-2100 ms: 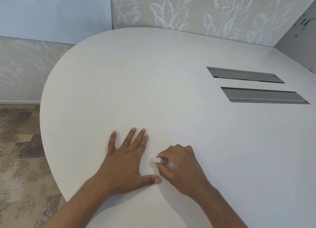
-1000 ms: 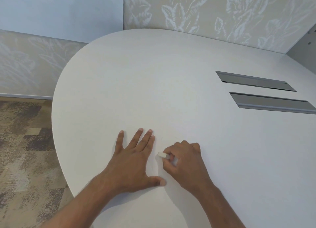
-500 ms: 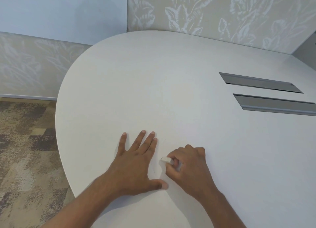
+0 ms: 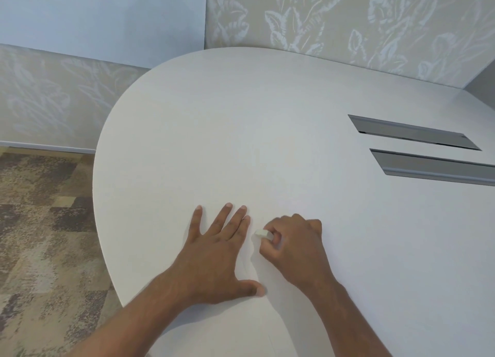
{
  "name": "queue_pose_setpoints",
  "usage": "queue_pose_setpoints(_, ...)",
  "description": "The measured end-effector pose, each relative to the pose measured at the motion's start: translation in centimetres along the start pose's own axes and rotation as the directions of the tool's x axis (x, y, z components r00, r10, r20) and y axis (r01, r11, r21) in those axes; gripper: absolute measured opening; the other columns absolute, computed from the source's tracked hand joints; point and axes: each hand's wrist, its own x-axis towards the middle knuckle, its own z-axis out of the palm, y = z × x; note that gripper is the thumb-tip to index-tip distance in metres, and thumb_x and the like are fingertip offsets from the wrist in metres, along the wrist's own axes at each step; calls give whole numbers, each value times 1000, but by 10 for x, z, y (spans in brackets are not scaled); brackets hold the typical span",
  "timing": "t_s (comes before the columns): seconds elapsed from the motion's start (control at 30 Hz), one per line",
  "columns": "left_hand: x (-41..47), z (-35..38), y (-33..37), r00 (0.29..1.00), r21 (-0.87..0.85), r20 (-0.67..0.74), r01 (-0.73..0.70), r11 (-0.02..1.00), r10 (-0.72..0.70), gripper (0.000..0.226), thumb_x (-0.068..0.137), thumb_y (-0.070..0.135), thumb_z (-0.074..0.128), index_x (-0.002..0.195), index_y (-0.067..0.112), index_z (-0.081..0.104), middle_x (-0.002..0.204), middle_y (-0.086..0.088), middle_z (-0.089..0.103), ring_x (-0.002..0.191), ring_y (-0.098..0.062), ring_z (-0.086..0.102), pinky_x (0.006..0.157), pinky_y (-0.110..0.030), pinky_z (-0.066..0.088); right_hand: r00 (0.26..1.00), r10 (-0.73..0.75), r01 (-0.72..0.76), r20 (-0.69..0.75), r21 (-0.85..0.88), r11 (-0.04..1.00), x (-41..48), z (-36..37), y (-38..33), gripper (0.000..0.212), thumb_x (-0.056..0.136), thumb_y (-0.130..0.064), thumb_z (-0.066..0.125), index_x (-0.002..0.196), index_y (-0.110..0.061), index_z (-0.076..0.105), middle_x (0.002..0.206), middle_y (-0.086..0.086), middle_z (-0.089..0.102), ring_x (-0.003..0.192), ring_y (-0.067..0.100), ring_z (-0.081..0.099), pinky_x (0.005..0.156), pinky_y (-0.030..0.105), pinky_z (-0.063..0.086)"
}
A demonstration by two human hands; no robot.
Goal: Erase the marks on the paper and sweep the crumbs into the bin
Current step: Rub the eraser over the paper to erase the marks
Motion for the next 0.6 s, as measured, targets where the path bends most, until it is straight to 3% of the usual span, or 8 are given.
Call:
queue_pose_setpoints(0.2,0,-1,-1,1000,24,12,6,1000,-6,131,72,103,30,165,24,-18,168,12,-36,151,-12,-41,123,-64,-21,995,95,-95,-28,-1,995,34,-2,0,15,84,-35,54,83,-28,68,66,-9,60,73,11,57,85,38,36)
queue_pose_setpoints(0.33,0,0,-1,1000,-3,0,3,1000,-3,131,73,101,34,165,24,-17,169,12,-35,151,-11,-41,123,-64,-21,999,22,-23,27,49,999,9,-1,-1,12,85,-36,59,77,-28,63,66,-9,60,75,9,56,85,35,34)
queue_pose_setpoints(0.43,0,1,-1,1000,2,0,-4,1000,4,131,73,101,33,165,24,-18,169,11,-35,151,-11,-41,123,-64,-21,999,2,-2,34,-8,1000,6,-2,3,14,85,-40,58,83,-31,69,70,-12,63,76,7,56,87,35,34)
queue_pose_setpoints(0.6,-1,-2,-1,1000,8,2,-1,1000,1,131,73,102,31,165,22,-17,169,12,-35,151,-11,-42,123,-64,-21,994,112,-111,-21,14,994,32,-6,7,14,87,-34,56,85,-30,69,70,-10,62,77,11,57,88,39,36)
